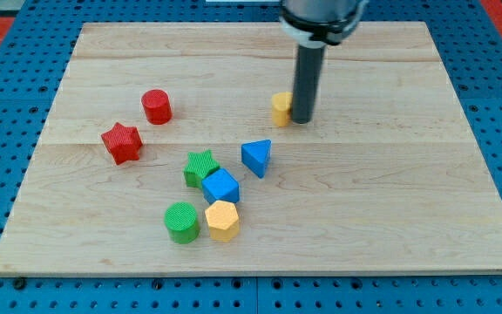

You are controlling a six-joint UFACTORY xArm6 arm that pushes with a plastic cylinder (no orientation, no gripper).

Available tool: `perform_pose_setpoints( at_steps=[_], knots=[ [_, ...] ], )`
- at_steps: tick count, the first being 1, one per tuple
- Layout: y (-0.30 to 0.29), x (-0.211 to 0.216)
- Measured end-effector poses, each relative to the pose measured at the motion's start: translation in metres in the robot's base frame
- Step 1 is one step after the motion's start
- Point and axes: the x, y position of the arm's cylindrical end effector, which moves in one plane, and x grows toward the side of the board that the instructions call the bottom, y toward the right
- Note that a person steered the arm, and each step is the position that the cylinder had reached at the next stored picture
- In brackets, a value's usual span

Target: Push the hexagon close to the triangle

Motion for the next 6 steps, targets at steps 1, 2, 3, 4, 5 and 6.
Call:
perform_pose_setpoints(
  at_steps=[1,2,3,4,5,6],
  knots=[
    [-0.048,0.004],
    [0.031,0.08],
    [0.012,0.165],
    [-0.066,0.183],
    [-0.1,0.183],
    [-0.126,0.179]
  ],
)
